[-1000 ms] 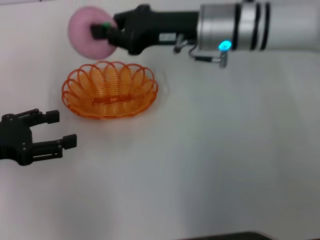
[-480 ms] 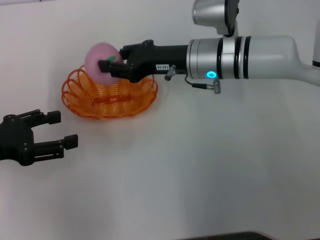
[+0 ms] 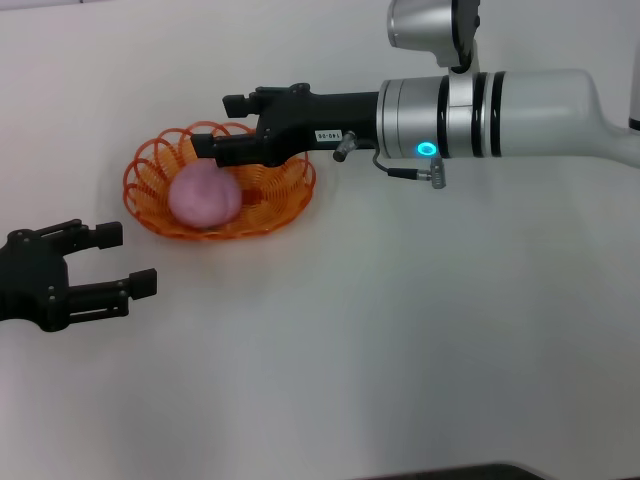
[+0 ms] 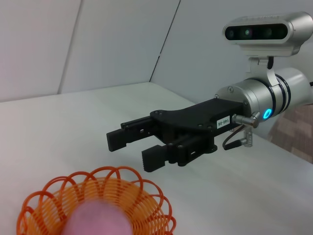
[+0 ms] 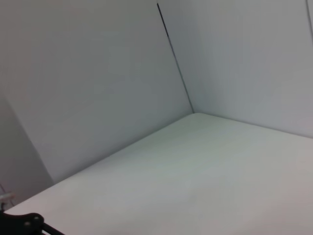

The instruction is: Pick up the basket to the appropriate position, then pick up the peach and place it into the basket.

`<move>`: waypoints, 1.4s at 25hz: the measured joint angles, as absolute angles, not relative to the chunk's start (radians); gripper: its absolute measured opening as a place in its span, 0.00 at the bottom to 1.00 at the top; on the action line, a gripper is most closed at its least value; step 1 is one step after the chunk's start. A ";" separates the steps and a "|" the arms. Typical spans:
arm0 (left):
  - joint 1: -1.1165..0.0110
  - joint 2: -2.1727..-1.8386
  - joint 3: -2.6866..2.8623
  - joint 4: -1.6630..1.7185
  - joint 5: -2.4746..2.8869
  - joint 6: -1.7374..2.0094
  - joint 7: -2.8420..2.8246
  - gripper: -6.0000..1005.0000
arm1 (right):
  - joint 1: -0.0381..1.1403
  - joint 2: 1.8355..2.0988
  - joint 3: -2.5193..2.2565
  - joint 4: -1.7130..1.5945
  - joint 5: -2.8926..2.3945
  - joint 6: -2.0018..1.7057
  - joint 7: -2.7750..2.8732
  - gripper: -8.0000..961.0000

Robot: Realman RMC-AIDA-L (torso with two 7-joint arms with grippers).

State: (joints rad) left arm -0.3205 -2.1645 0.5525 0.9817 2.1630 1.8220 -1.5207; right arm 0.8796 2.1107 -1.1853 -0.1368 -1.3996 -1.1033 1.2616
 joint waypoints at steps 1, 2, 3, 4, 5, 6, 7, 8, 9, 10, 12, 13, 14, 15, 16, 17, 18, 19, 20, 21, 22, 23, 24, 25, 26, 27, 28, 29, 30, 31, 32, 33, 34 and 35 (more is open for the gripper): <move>-0.321 -2.164 0.553 0.982 2.163 1.822 -1.522 0.85 | 0.879 2.109 -1.188 -0.138 -1.400 -1.107 1.268 0.63; -0.321 -2.164 0.553 0.982 2.163 1.822 -1.523 0.85 | 0.876 2.107 -1.190 -0.143 -1.400 -1.116 1.272 0.67; -0.320 -2.164 0.552 0.982 2.163 1.822 -1.523 0.85 | 0.872 2.105 -1.190 -0.150 -1.400 -1.126 1.278 0.71; -0.320 -2.164 0.551 0.982 2.163 1.822 -1.523 0.85 | 0.864 2.102 -1.190 -0.161 -1.399 -1.139 1.283 0.76; -0.320 -2.164 0.551 0.982 2.163 1.822 -1.523 0.85 | 0.852 2.101 -1.187 -0.179 -1.397 -1.153 1.293 0.80; -0.320 -2.165 0.550 0.982 2.163 1.822 -1.523 0.85 | 0.834 2.099 -1.180 -0.206 -1.396 -1.169 1.308 0.85; -0.319 -2.165 0.550 0.982 2.163 1.822 -1.523 0.86 | 0.808 2.097 -1.169 -0.244 -1.393 -1.188 1.331 0.90; -0.320 -2.166 0.551 0.982 2.163 1.822 -1.523 0.86 | 0.778 2.097 -1.155 -0.294 -1.391 -1.210 1.357 0.94; -0.320 -2.166 0.550 0.982 2.163 1.821 -1.523 0.86 | 0.737 2.096 -1.136 -0.363 -1.391 -1.239 1.397 0.96; -0.320 -2.166 0.550 0.980 2.163 1.820 -1.523 0.86 | 0.711 2.094 -1.125 -0.408 -1.390 -1.256 1.426 0.98; -0.323 -2.166 0.550 0.975 2.160 1.818 -1.523 0.86 | 0.652 2.082 -1.108 -0.516 -1.393 -1.300 1.506 1.00; -0.324 -2.166 0.551 0.972 2.157 1.816 -1.523 0.86 | 0.621 2.069 -1.106 -0.575 -1.398 -1.332 1.563 1.00; -0.325 -2.166 0.550 0.971 2.153 1.815 -1.523 0.86 | 0.603 2.057 -1.106 -0.612 -1.401 -1.354 1.600 1.00; -0.325 -2.166 0.551 0.970 2.149 1.815 -1.523 0.86 | 0.583 2.040 -1.105 -0.657 -1.409 -1.388 1.644 1.00; -0.326 -2.166 0.551 0.970 2.143 1.814 -1.523 0.86 | 0.563 2.023 -1.103 -0.695 -1.421 -1.427 1.682 1.00; -0.326 -2.166 0.551 0.970 2.137 1.814 -1.523 0.86 | 0.550 2.006 -1.097 -0.726 -1.436 -1.466 1.709 1.00; -0.326 -2.166 0.550 0.970 2.132 1.814 -1.524 0.86 | 0.537 1.985 -1.088 -0.753 -1.463 -1.517 1.727 1.00; -0.326 -2.165 0.550 0.970 2.128 1.813 -1.524 0.86 | 0.528 1.967 -1.076 -0.774 -1.498 -1.573 1.739 1.00; -0.326 -2.165 0.547 0.969 2.123 1.813 -1.524 0.86 | 0.521 1.952 -1.059 -0.790 -1.541 -1.627 1.746 1.00; -0.327 -2.164 0.544 0.969 2.118 1.811 -1.524 0.86 | 0.513 1.942 -1.029 -0.804 -1.592 -1.673 1.747 0.99; -0.328 -2.164 0.542 0.968 2.115 1.809 -1.524 0.86 | 0.507 1.936 -1.003 -0.814 -1.638 -1.709 1.745 0.99; -0.330 -2.163 0.540 0.966 2.111 1.806 -1.524 0.86 | 0.499 1.936 -0.964 -0.824 -1.692 -1.737 1.737 0.99; -0.331 -2.163 0.539 0.963 2.108 1.800 -1.525 0.86 | 0.490 1.938 -0.929 -0.833 -1.737 -1.755 1.720 0.99; -0.333 -2.163 0.539 0.961 2.104 1.797 -1.525 0.86 | 0.480 1.945 -0.902 -0.836 -1.774 -1.761 1.697 0.99; -0.335 -2.163 0.539 0.956 2.100 1.791 -1.524 0.86 | 0.466 1.958 -0.881 -0.837 -1.806 -1.754 1.651 0.99; -0.336 -2.162 0.539 0.951 2.096 1.786 -1.524 0.85 | 0.448 1.977 -0.864 -0.837 -1.829 -1.738 1.593 0.99; -0.336 -2.162 0.539 0.951 2.096 1.786 -1.524 0.85 | 0.429 2.003 -0.855 -0.833 -1.849 -1.717 1.531 0.99; -0.341 -2.161 0.539 0.946 2.090 1.776 -1.522 0.85 | 0.405 2.032 -0.844 -0.832 -1.864 -1.685 1.447 0.99; -0.344 -2.160 0.538 0.945 2.089 1.769 -1.522 0.85 | 0.389 2.053 -0.838 -0.831 -1.871 -1.665 1.393 0.99; -0.346 -2.160 0.538 0.944 2.088 1.766 -1.521 0.85 | 0.354 2.090 -0.830 -0.810 -1.865 -1.607 1.284 0.99; -0.348 -2.160 0.538 0.943 2.088 1.761 -1.521 0.85 | 0.354 2.090 -0.830 -0.810 -1.865 -1.607 1.284 0.99; -0.350 -2.160 0.538 0.943 2.088 1.755 -1.521 0.85 | 0.343 2.097 -0.830 -0.786 -1.853 -1.588 1.249 0.99; -0.351 -2.160 0.538 0.942 2.088 1.751 -1.521 0.85 | 0.341 2.095 -0.829 -0.749 -1.840 -1.579 1.224 0.99; -0.351 -2.160 0.538 0.942 2.088 1.748 -1.520 0.85 | 0.341 2.091 -0.824 -0.707 -1.829 -1.573 1.201 0.99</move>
State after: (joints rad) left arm -0.3508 -2.1599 0.5384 0.9416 2.0882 1.7476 -1.5204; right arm 0.3409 2.0913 -0.8242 -0.7070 -1.8288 -1.5732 1.2008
